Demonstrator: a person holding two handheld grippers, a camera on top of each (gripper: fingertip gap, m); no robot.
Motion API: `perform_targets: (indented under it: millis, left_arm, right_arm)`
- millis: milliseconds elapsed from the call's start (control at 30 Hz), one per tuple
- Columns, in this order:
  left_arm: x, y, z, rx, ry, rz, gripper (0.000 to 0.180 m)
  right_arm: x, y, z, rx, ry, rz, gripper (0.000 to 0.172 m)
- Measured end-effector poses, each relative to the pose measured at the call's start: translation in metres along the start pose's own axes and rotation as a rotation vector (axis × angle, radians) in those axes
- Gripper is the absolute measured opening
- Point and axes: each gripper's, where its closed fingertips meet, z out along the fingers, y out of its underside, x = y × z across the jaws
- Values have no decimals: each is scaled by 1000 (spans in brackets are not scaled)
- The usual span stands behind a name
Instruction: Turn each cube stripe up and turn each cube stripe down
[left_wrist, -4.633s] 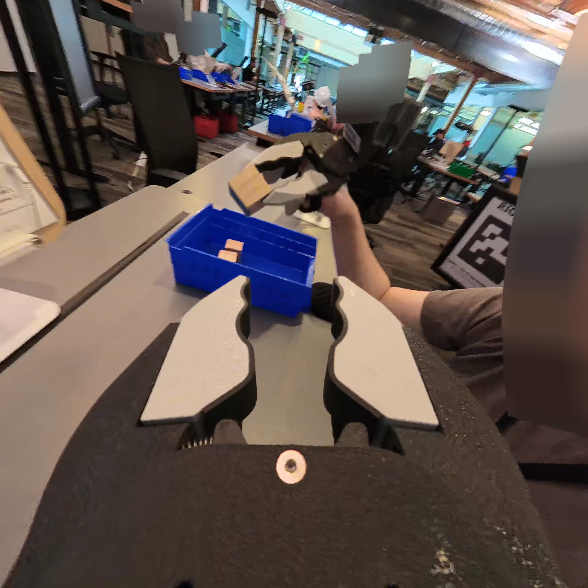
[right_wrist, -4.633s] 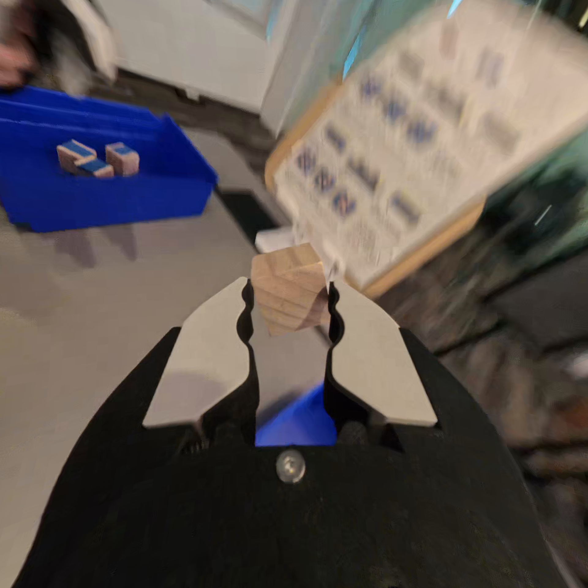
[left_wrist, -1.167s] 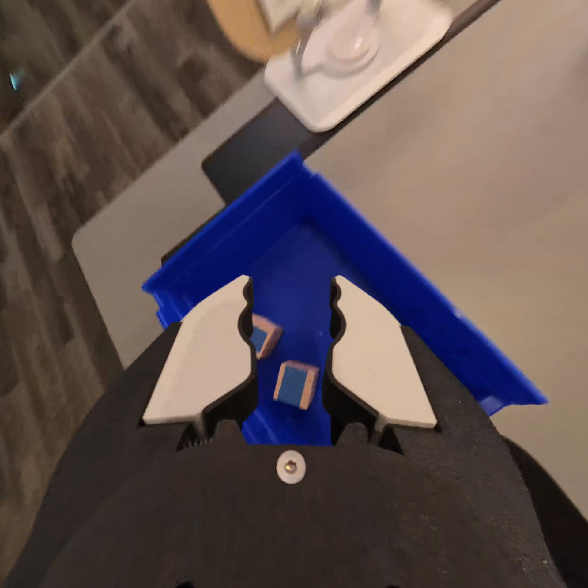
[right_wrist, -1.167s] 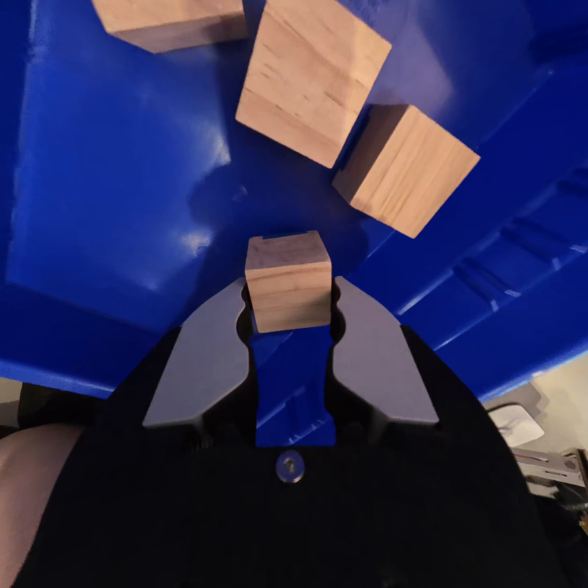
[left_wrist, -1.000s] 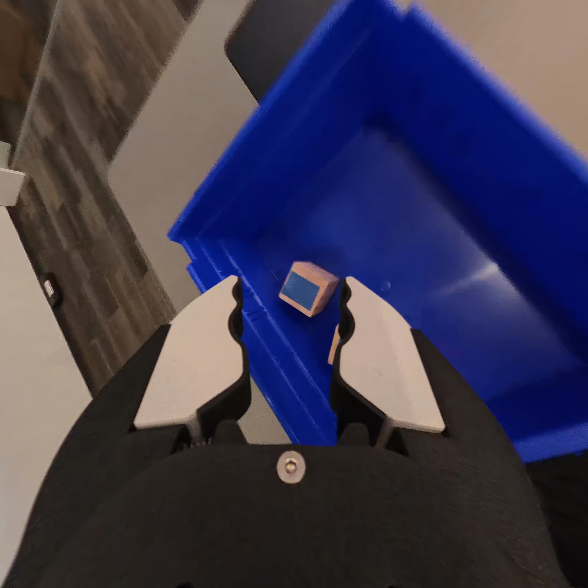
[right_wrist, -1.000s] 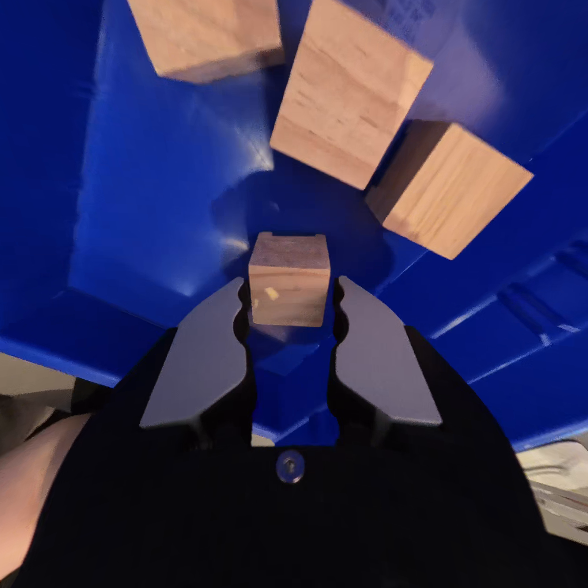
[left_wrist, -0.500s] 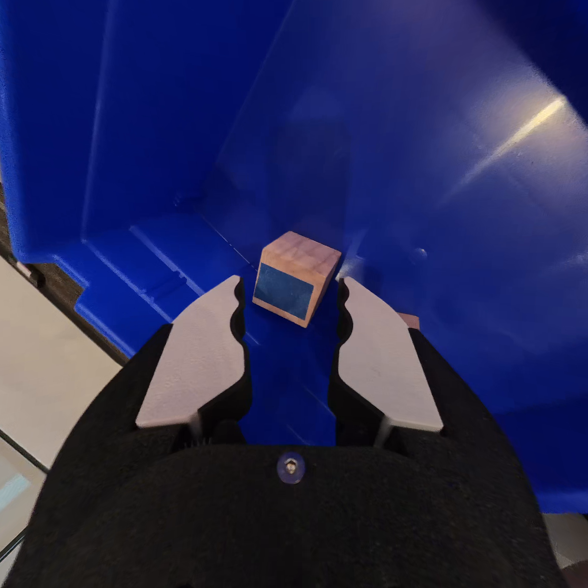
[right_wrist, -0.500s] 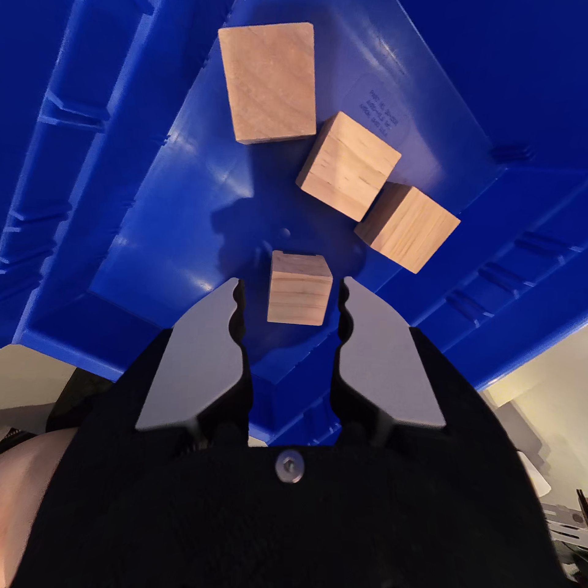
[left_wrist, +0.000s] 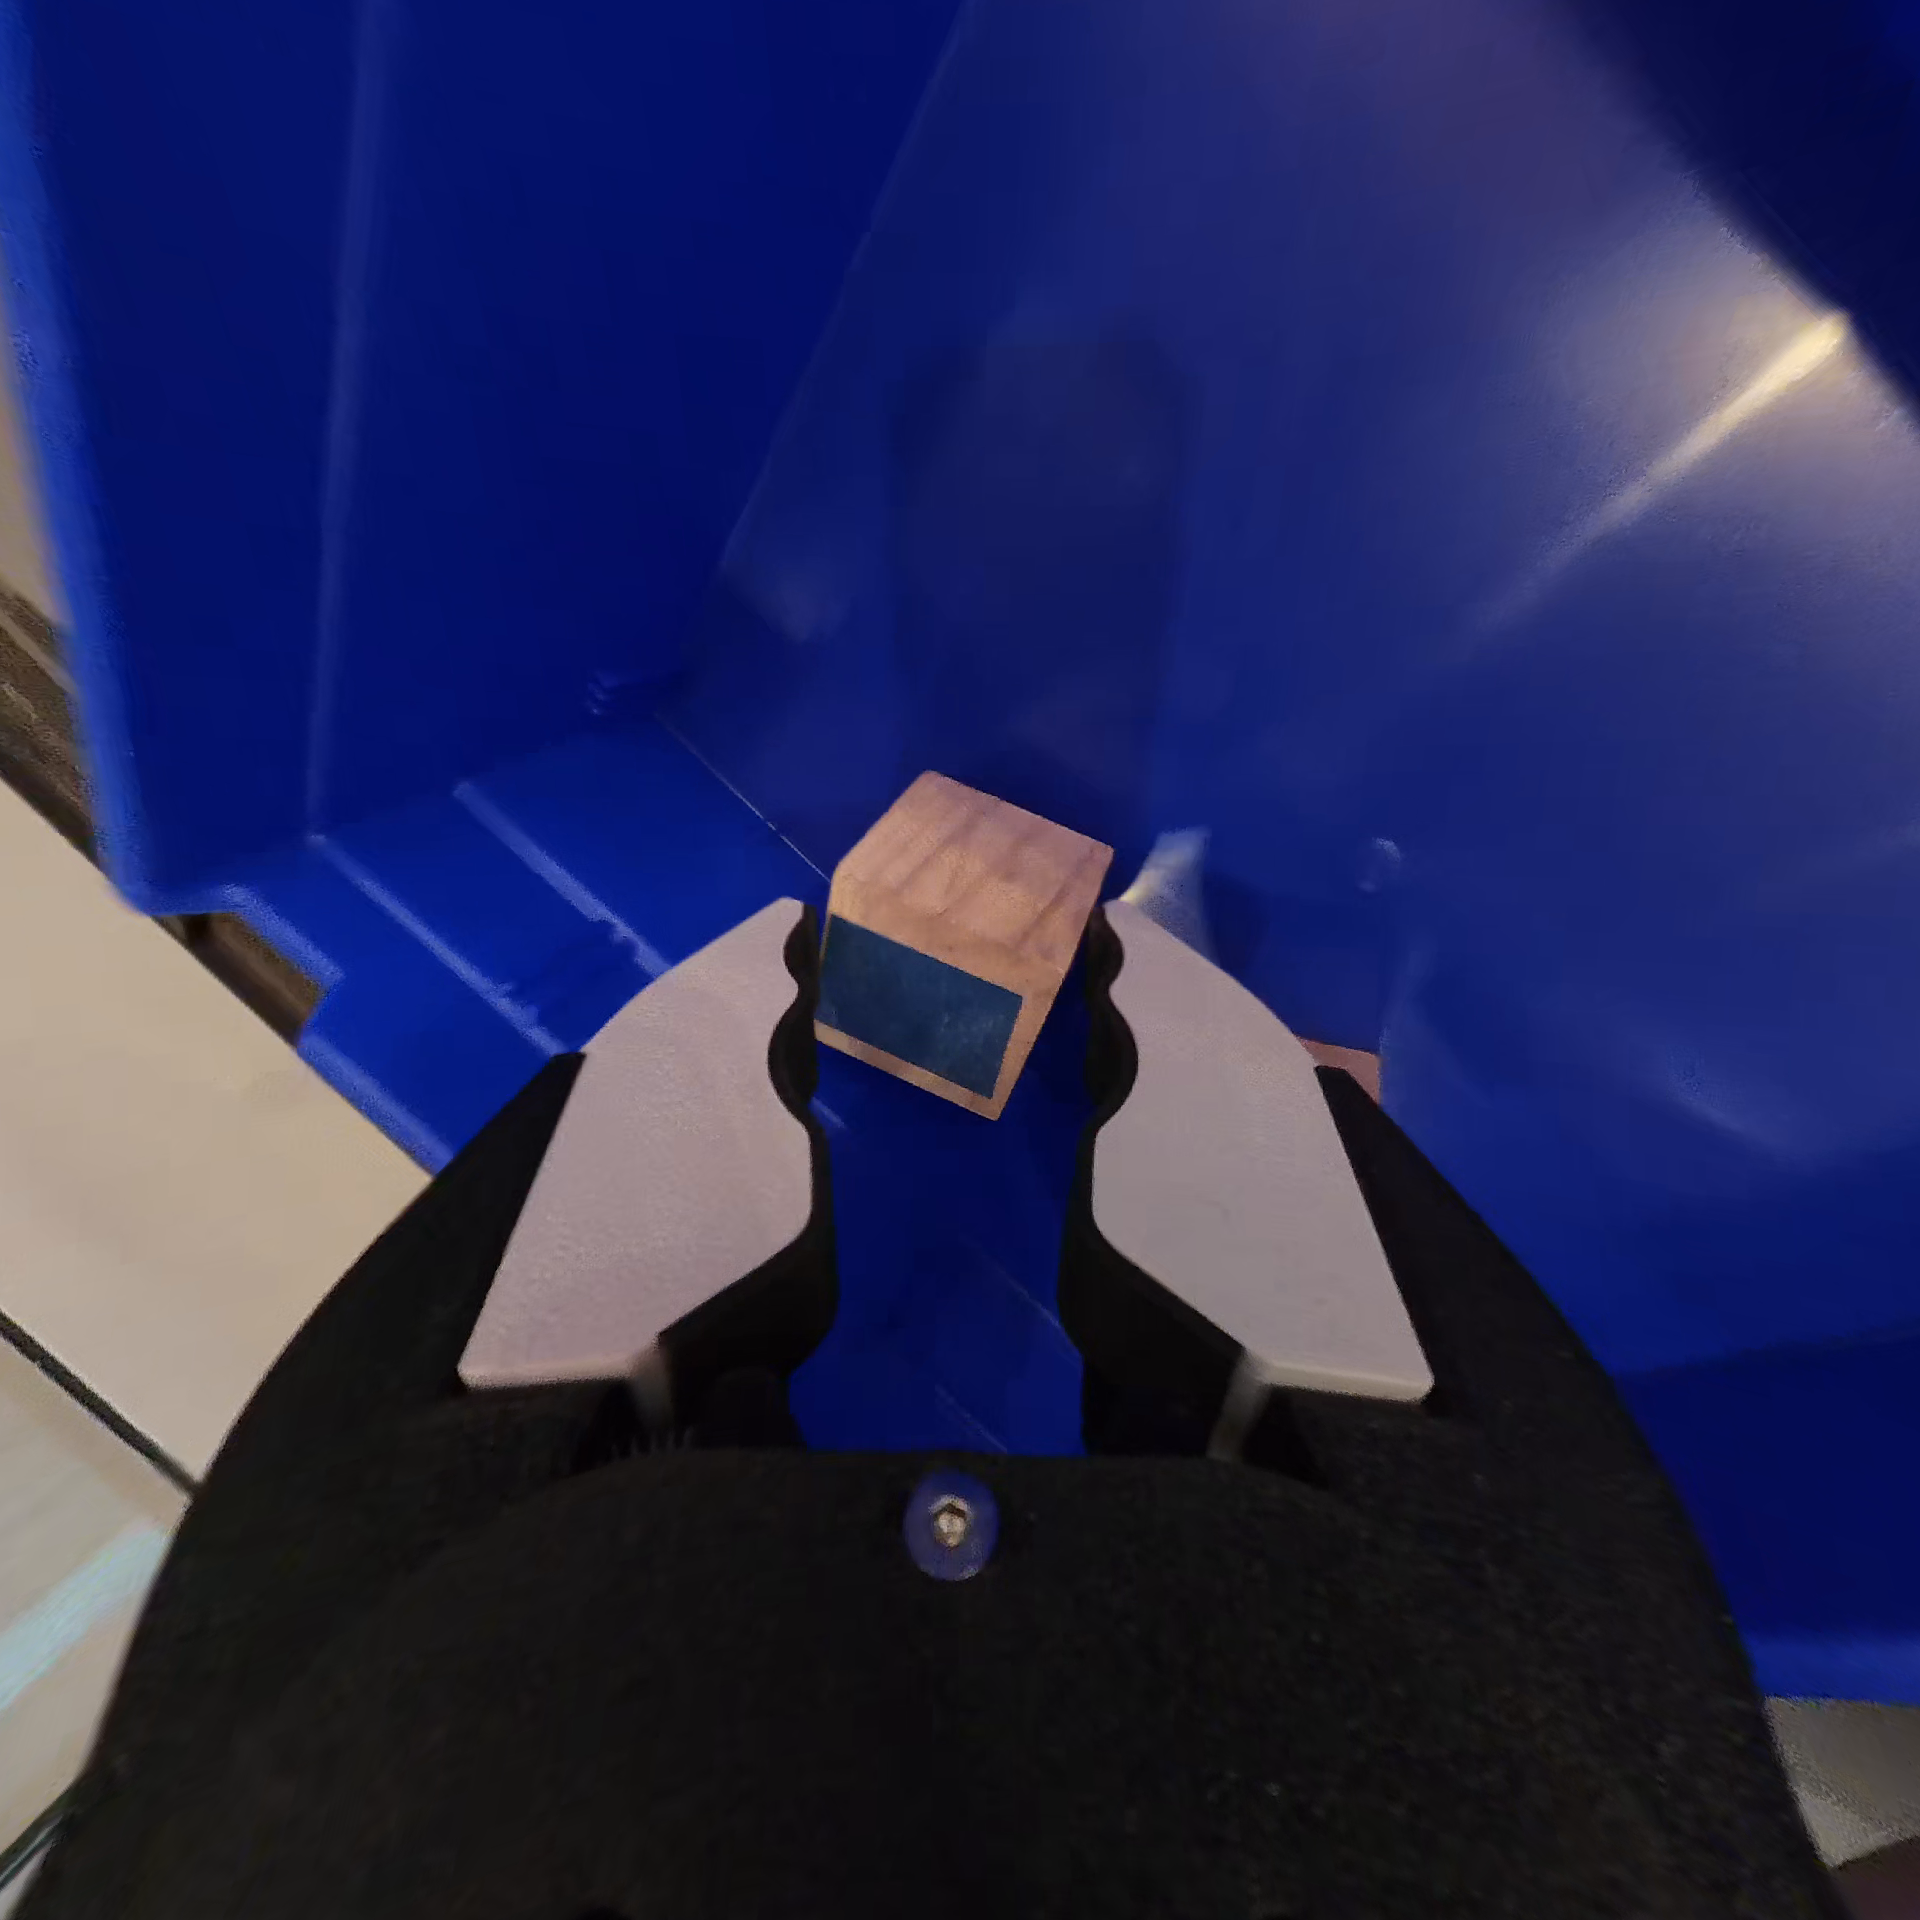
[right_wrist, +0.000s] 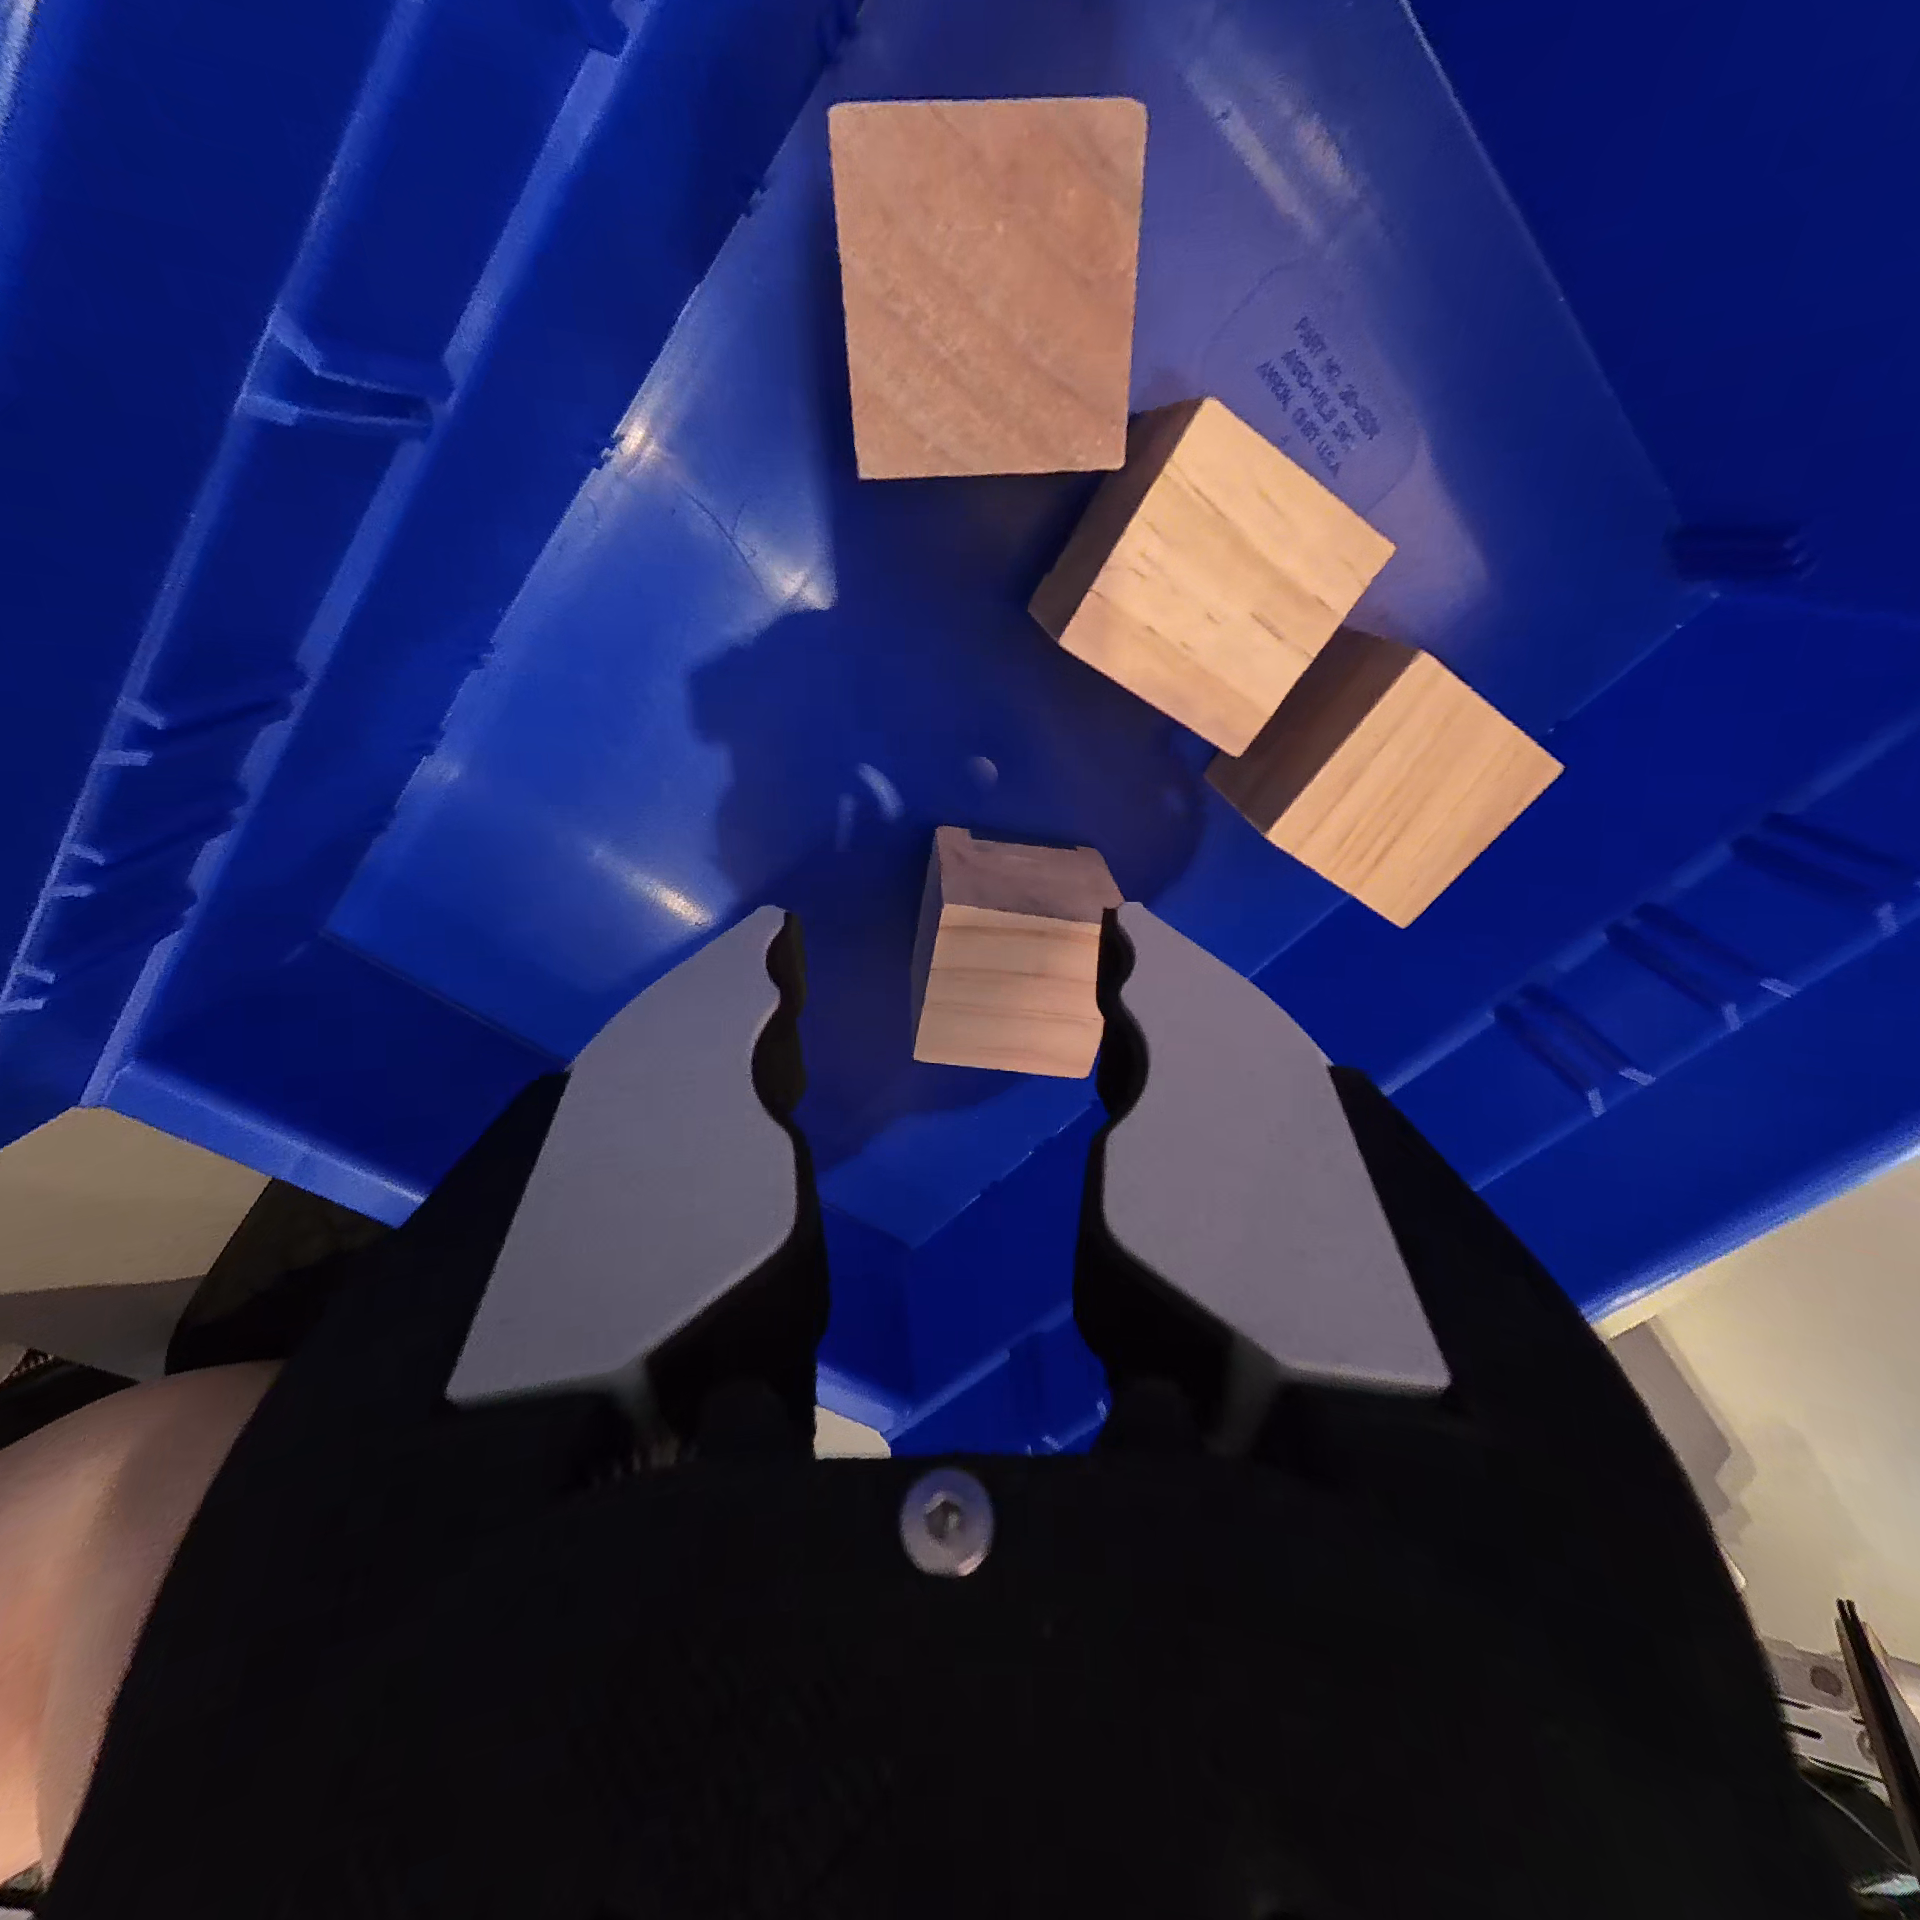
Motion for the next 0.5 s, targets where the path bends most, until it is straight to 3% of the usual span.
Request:
perform_targets:
  millis: [33,167,300,400,500]
  left_arm:
    - [-2,-6,-9,43,-14,-8,49]
    - [-15,-38,-68,290,-122,-42,49]
    - [-3,-73,-150,645,-75,-113,49]
    - [21,-92,-206,868,39,-146,49]
    - [76,-119,-258,1089,344,-96,49]
  right_arm:
    - [1,0,-1,3,7,2,56]
    - [8,-6,-18,53,89,18,55]
    - [15,-37,-69,251,307,-24,53]
    - [-23,-85,-123,560,379,-173,53]
    - [-105,-141,-181,978,392,-451,60]
